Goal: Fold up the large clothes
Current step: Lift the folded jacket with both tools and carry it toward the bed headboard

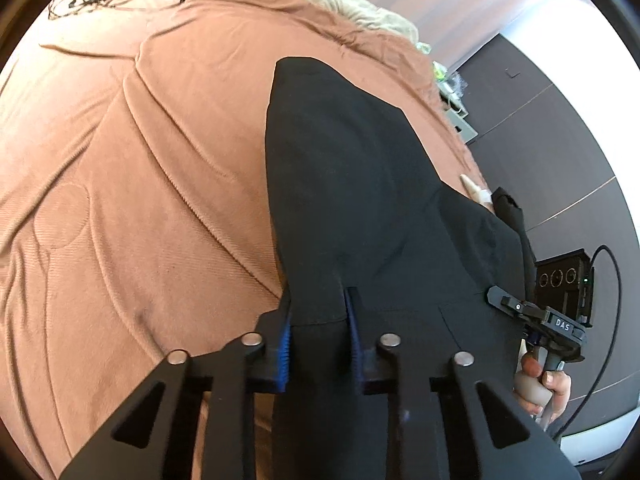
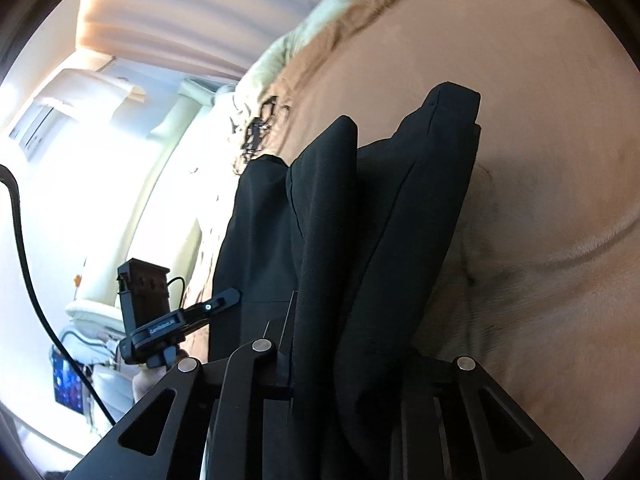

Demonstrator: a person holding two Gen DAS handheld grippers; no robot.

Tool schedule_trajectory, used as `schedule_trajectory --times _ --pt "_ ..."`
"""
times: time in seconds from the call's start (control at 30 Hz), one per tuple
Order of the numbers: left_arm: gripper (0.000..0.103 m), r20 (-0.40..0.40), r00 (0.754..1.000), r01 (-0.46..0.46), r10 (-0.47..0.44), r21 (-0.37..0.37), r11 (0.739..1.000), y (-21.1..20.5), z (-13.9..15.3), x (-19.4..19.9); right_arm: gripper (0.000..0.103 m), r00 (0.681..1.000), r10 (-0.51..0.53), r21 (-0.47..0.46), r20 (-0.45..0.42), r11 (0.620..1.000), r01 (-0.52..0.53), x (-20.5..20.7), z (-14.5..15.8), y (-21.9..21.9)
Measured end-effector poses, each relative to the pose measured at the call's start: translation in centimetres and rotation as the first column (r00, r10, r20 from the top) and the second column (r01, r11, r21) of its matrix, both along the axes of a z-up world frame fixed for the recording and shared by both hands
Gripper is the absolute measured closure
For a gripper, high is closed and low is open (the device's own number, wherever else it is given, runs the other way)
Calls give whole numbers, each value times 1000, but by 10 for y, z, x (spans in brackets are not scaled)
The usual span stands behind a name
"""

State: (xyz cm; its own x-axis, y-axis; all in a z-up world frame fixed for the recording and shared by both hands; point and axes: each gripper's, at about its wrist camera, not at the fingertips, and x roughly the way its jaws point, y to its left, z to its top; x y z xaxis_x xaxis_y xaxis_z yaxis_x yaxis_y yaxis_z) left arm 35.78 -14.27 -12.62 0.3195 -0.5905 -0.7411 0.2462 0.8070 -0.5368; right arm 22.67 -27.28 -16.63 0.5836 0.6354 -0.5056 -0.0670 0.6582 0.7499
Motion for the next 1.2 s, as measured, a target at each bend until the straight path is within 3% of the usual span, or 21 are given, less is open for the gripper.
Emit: schedule_trajectory --times 0.33,0.6,0.9,1.2 --pt "85 114 993 -31 39 -72 997 33 52 -46 83 991 41 -47 128 998 -35 -43 68 32" --pt "85 211 970 -95 120 -124 988 82 97 -78 83 965 126 -110 228 989 -103 -62 131 92" --pt "86 284 927 -206 244 -156 966 181 142 -106 83 927 243 -154 286 966 -206 -48 178 180" --pt "86 296 868 -357 399 -187 915 288 167 -132 83 870 387 -221 304 917 -331 -20 205 289"
